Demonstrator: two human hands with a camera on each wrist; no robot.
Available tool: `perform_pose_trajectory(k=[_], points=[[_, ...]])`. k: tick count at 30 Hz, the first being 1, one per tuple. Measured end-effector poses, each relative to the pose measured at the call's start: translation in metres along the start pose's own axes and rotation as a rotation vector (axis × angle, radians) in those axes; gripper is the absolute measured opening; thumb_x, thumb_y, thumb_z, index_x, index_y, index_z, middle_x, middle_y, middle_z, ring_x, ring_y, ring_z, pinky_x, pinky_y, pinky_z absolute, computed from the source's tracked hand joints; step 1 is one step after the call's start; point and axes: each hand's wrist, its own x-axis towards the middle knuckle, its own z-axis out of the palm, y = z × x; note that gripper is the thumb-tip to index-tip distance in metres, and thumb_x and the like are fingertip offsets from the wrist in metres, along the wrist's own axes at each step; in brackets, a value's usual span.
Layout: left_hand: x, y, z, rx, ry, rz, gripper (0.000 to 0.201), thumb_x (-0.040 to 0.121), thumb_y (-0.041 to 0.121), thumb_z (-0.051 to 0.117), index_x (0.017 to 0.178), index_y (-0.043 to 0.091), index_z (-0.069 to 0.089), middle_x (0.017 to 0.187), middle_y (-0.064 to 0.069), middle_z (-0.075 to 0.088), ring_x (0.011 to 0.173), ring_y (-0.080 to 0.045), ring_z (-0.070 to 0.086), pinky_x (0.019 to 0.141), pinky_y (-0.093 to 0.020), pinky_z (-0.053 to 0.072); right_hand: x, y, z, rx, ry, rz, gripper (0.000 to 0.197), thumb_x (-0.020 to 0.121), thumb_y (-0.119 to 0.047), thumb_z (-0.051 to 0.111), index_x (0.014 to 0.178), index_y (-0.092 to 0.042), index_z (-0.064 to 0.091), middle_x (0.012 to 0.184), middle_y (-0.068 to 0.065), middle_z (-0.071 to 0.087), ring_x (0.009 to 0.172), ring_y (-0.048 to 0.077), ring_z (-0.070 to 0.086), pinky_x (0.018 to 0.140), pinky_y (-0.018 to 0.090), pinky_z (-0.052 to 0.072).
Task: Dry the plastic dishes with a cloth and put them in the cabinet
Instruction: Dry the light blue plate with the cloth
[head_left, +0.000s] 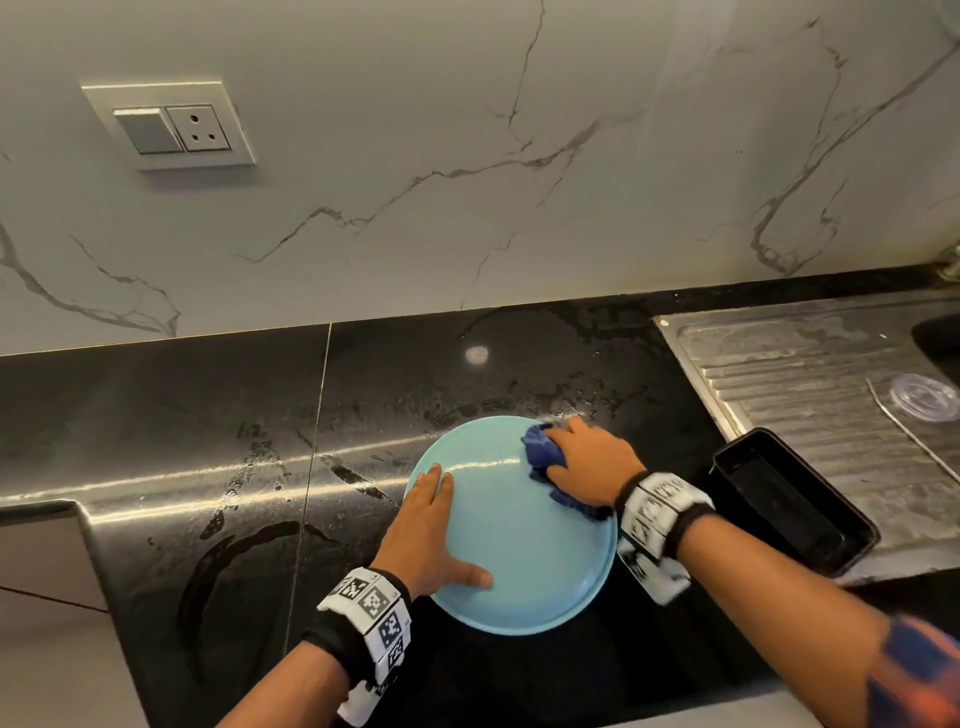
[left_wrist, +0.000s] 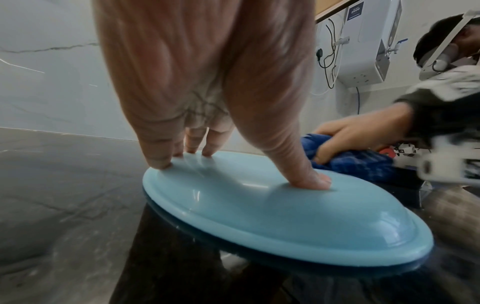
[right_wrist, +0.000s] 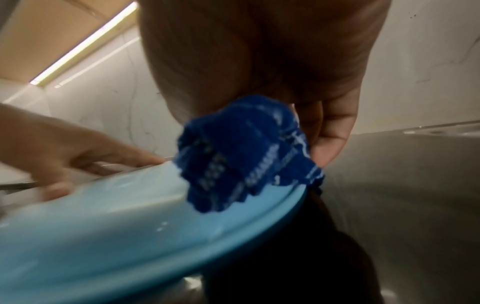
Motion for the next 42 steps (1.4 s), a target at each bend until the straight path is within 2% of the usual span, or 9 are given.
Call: perform_pose_trajectory(k=[4,8,11,15,22,27,31,36,42], points=[[-0.001,-0.001,0.001,-0.021,-0.002,0.004,0.147,0.054,0.07,0.081,0.158,0.016,-0.006,0.164,0.001,-0.017,0.152,-0.019,-0.013,0.122,-0.037,0.005,-0.073,0.009,0.039,0.022,0.061,0.094,0.052,0.089,-0.047,0.053,0.136,-0.026,0.047,0.125,0.006,0.048,0.108,0.03,0.058,0.084,0.039,0.05],[-0.001,-0.001,0.001,-0.015,-0.006,0.01,0.147,0.053,0.07,0.082,0.158,0.015,-0.004,0.165,0.001,-0.016,0.152,-0.019,-0.012,0.123,-0.038,0.005,-0.137,-0.022,0.076,-0.055,0.123,0.041,0.054,0.062,-0.045,0.065,0.108,-0.019,0.07,0.092,0.002,0.059,0.065,0.021,0.062,0.042,0.031,0.048],[0.0,-0.001,0.001,-0.013,-0.008,0.025,0.147,0.053,0.07,0.082,0.158,0.014,-0.003,0.165,0.0,-0.014,0.152,-0.02,-0.011,0.124,-0.036,0.003,-0.141,-0.033,0.08,-0.092,0.152,-0.018,0.051,0.059,-0.047,0.062,0.102,-0.019,0.071,0.089,0.0,0.059,0.062,0.019,0.06,0.036,0.029,0.042],[-0.002,-0.002,-0.001,-0.019,-0.029,0.031,0.149,0.049,0.076,0.077,0.158,0.014,-0.004,0.165,0.0,-0.014,0.152,-0.019,-0.011,0.123,-0.035,0.003,-0.094,-0.038,0.044,-0.145,0.078,-0.09,0.045,0.076,-0.042,0.048,0.116,-0.024,0.062,0.112,0.001,0.054,0.094,0.027,0.06,0.058,0.036,0.048],[-0.004,-0.002,-0.003,-0.005,-0.037,0.025,0.149,0.048,0.079,0.073,0.158,0.014,-0.004,0.165,0.002,-0.014,0.152,-0.018,-0.01,0.123,-0.036,0.005,0.013,-0.054,0.001,-0.138,0.014,-0.077,0.057,0.089,-0.046,0.062,0.142,-0.029,0.047,0.145,0.001,0.043,0.133,0.029,0.039,0.106,0.052,0.036],[-0.003,-0.006,-0.002,-0.039,-0.035,0.023,0.159,0.034,0.09,0.059,0.158,0.014,-0.003,0.165,0.003,-0.013,0.152,-0.014,-0.008,0.122,-0.031,0.004,-0.038,-0.071,0.033,-0.116,0.037,-0.321,0.062,0.087,-0.032,0.059,0.147,-0.029,0.042,0.157,0.001,0.035,0.143,0.029,0.031,0.103,0.051,0.037],[-0.004,-0.006,-0.001,-0.047,-0.021,0.039,0.156,0.035,0.088,0.058,0.158,0.015,-0.005,0.165,0.003,-0.014,0.152,-0.015,-0.009,0.121,-0.031,0.002,-0.087,-0.035,0.063,-0.125,0.064,-0.38,0.068,0.072,-0.038,0.057,0.14,-0.03,0.054,0.151,0.004,0.048,0.134,0.029,0.05,0.085,0.05,0.051],[-0.005,-0.006,-0.001,-0.017,-0.042,0.033,0.147,0.051,0.077,0.075,0.158,0.016,-0.005,0.165,0.003,-0.015,0.152,-0.016,-0.011,0.121,-0.033,0.001,-0.035,-0.003,0.028,-0.126,0.066,-0.128,0.065,0.09,-0.039,0.05,0.152,-0.031,0.032,0.163,-0.001,0.023,0.146,0.022,0.031,0.108,0.046,0.037],[-0.005,-0.003,-0.004,-0.012,-0.049,0.03,0.158,0.033,0.091,0.054,0.158,0.015,-0.004,0.165,0.002,-0.014,0.152,-0.017,-0.009,0.123,-0.036,0.008,0.039,-0.061,0.004,-0.077,0.036,-0.22,0.058,0.086,-0.041,0.057,0.142,-0.032,0.046,0.152,-0.005,0.043,0.137,0.023,0.041,0.106,0.055,0.039]])
